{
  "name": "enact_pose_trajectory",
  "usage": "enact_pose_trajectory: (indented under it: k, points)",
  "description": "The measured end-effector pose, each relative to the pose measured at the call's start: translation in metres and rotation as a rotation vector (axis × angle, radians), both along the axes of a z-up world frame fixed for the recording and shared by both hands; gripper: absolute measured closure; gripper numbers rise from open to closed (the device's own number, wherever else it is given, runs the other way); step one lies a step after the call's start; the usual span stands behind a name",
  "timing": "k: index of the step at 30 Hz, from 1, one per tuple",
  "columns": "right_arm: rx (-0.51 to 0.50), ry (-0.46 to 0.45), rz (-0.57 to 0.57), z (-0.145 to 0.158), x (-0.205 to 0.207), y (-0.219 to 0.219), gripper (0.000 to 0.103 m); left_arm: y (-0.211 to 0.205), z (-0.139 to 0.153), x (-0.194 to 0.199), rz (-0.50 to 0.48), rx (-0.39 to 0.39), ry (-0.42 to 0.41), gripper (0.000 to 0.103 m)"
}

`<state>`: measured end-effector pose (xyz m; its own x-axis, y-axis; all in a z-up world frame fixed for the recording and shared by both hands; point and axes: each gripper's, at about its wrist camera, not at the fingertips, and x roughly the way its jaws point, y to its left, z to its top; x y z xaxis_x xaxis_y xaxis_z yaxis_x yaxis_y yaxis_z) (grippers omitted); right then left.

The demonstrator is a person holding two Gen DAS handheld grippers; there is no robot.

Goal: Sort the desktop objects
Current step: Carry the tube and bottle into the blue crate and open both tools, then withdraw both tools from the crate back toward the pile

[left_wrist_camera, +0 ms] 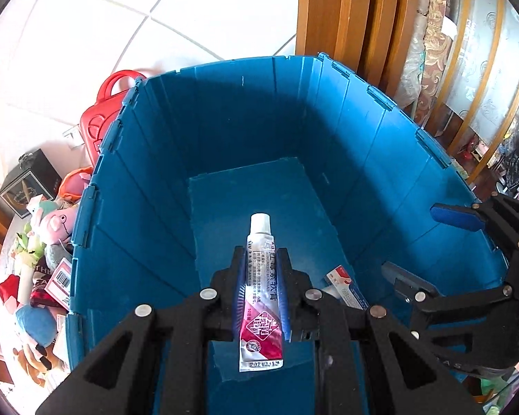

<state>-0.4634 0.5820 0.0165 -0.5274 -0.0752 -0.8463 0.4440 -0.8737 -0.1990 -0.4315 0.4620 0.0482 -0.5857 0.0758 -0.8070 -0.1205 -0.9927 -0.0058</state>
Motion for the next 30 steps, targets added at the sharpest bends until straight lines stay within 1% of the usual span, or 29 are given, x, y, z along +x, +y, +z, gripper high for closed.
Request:
enact_pose_trajectory:
  k: [2,3,5,6,7,8,11,12,16,22,26,30]
  points:
    - [-0.012,0.01,0.004,0.003,0.005,0.001,0.023,-0.001,0.003,0.007,0.013,-0.003,0.006,0.087]
    - [-0.02,0.016,0.008,0.005,0.008,0.001,0.019,-0.001,0.007,0.012,0.011,0.002,0.034,0.087]
    - [-0.033,0.03,0.017,0.009,0.014,0.002,0.016,0.0,0.013,0.022,0.003,-0.005,0.105,0.086]
    - [-0.037,0.038,0.019,0.01,0.016,0.002,0.015,0.002,0.014,0.024,0.008,-0.023,0.118,0.084]
    - [-0.042,0.042,0.018,0.011,0.019,0.002,0.014,0.003,0.014,0.024,0.011,-0.035,0.117,0.081]
    - [-0.05,0.045,0.017,0.013,0.02,0.001,0.012,0.003,0.013,0.025,0.011,-0.031,0.116,0.081]
    - [-0.066,0.059,0.015,0.016,0.025,0.002,0.009,0.001,0.014,0.03,0.004,0.004,0.139,0.081]
    - [-0.069,0.062,0.014,0.017,0.027,0.002,0.008,0.0,0.015,0.032,0.009,0.005,0.149,0.081]
    - [-0.085,0.077,0.011,0.023,0.036,0.003,0.006,-0.002,0.015,0.034,0.012,0.017,0.145,0.08]
    - [-0.108,0.102,0.0,0.029,0.046,0.007,0.005,-0.01,0.017,0.042,0.027,0.034,0.165,0.08]
    - [-0.134,0.123,-0.011,0.032,0.053,0.008,0.001,-0.019,0.025,0.055,0.033,0.037,0.208,0.08]
    - [-0.192,0.162,-0.023,0.039,0.065,0.004,0.0,-0.037,0.035,0.075,0.056,0.031,0.277,0.08]
